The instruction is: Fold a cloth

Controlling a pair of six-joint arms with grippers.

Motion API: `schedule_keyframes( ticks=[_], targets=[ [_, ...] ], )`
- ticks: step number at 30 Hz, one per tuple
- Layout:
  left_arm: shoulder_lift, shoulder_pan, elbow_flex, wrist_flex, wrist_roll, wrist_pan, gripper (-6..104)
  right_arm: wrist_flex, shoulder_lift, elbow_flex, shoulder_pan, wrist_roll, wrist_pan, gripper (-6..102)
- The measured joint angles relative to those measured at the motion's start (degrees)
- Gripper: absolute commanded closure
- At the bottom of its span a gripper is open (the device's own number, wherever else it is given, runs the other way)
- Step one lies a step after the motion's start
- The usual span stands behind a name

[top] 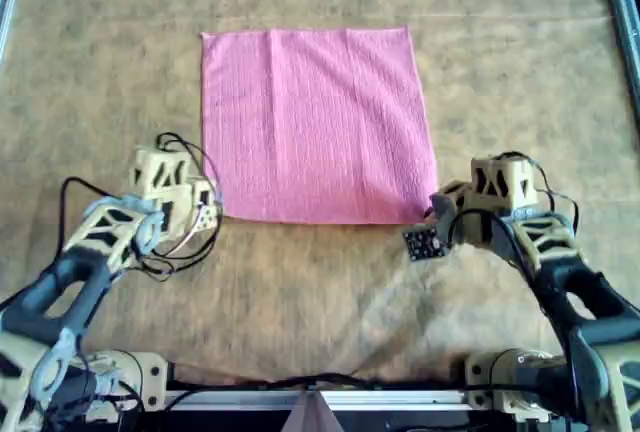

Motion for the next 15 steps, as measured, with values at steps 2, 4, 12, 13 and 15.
schedule_keyframes(
  ticks=[2, 4, 12, 13, 15],
  targets=[
    [2.64, 1.32, 1.49, 0.0, 0.0, 0.0, 99, 0.0, 2.46, 2.29, 0.09, 0.0, 0.0, 97],
    [4.22, 2.11, 3.16, 0.0, 0.0, 0.0, 99, 0.0, 5.19, 4.39, 0.09, 0.0, 0.0, 97],
    [4.57, 2.37, 4.83, 0.0, 0.0, 0.0, 99, 0.0, 12.83, 7.73, 0.09, 0.0, 0.0, 97],
    [4.57, 2.37, 4.83, 0.0, 0.0, 0.0, 99, 0.0, 12.83, 7.73, 0.09, 0.0, 0.0, 97],
    [4.57, 2.37, 4.83, 0.0, 0.0, 0.0, 99, 0.0, 12.83, 7.73, 0.09, 0.0, 0.0, 97]
  ],
)
